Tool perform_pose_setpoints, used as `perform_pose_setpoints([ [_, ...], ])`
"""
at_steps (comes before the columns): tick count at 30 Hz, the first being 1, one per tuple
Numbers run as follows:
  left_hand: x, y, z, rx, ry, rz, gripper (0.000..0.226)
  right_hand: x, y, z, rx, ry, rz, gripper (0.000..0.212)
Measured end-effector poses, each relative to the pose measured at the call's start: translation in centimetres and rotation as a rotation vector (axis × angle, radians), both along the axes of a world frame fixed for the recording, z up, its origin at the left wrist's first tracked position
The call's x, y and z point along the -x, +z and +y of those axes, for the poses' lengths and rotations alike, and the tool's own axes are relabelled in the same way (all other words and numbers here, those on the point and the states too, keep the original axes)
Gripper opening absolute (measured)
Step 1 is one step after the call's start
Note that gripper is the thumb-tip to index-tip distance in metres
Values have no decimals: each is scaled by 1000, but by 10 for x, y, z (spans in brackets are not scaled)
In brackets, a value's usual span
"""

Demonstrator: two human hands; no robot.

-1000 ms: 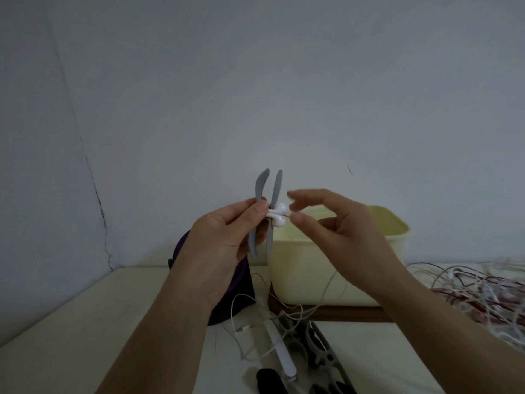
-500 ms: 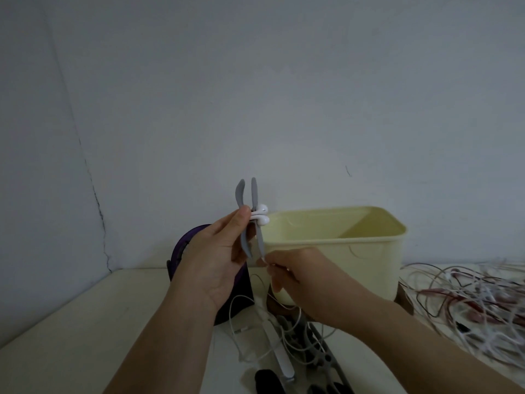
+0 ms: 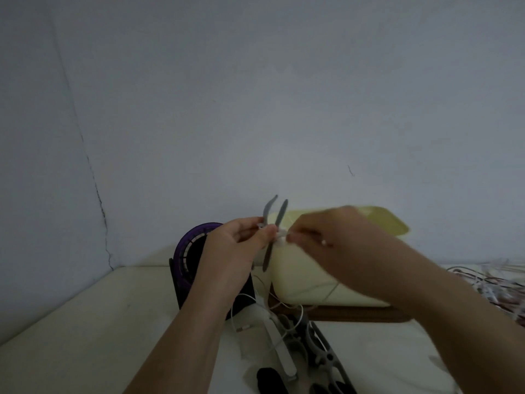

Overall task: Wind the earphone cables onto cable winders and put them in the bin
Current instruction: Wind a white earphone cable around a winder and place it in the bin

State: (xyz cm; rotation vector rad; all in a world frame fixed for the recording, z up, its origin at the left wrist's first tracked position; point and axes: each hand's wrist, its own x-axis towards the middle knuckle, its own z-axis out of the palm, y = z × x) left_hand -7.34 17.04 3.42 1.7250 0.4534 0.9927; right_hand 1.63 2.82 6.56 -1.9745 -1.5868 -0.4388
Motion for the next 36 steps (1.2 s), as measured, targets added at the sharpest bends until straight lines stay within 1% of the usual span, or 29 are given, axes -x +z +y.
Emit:
perform_pose_setpoints([
  [2, 0, 1, -5, -23, -53, 28, 14, -10, 8, -10, -120, -34, 32, 17],
  [5, 0, 3, -13, -58, -160, 54, 15, -23, 12, -17, -270, -21, 55, 11],
  [7, 1, 4, -17, -67, -244, 56, 16, -27, 13, -18, -303, -1, 90, 8],
  [10, 3, 6, -18, -129, -306, 87, 36, -32, 16, -22, -289, 71, 198, 12],
  [12, 7, 8, -19, -164, -351, 98, 38, -39, 16, -26, -282, 144, 324, 22],
  [13, 9, 10, -20, -171, -380, 94, 35, -45, 14, -26, -284, 182, 399, 31],
  [15, 11, 14, -23, -170, -450, 70, 28, -54, 9, -25, -260, 239, 527, 58],
  [16, 11, 15, -25, -159, -501, 47, 24, -57, 5, -23, -241, 276, 606, 68],
  [17, 12, 16, -28, -137, -560, 18, 23, -59, -1, -19, -219, 341, 696, 70],
  [20, 11, 18, -31, 3, -713, -93, 37, -54, -17, -7, -170, 619, 1039, 68],
  [22, 11, 21, -29, 148, -777, -176, 44, -46, -25, 7, -207, 735, 1225, 66],
  [23, 11, 22, -28, 203, -790, -214, 47, -42, -28, 14, -235, 764, 1288, 63],
  [24, 11, 23, -25, 240, -789, -247, 49, -37, -30, 19, -261, 783, 1339, 54],
  [26, 12, 24, -21, 294, -772, -312, 49, -27, -33, 25, -303, 799, 1441, 25],
  [27, 13, 25, -20, 310, -758, -340, 48, -23, -34, 26, -317, 804, 1473, 18],
  [28, 14, 26, -19, 321, -733, -361, 45, -19, -33, 26, -322, 798, 1478, 18],
  [30, 13, 26, -17, 351, -639, -394, 35, -16, -33, 27, -319, 708, 1385, 21],
  [33, 9, 23, -13, 344, -469, -407, 31, -13, -33, 28, -277, 454, 1074, 27],
  [36, 5, 19, -11, 379, -404, -459, 36, -8, -29, 27, -183, 281, 823, 34],
])
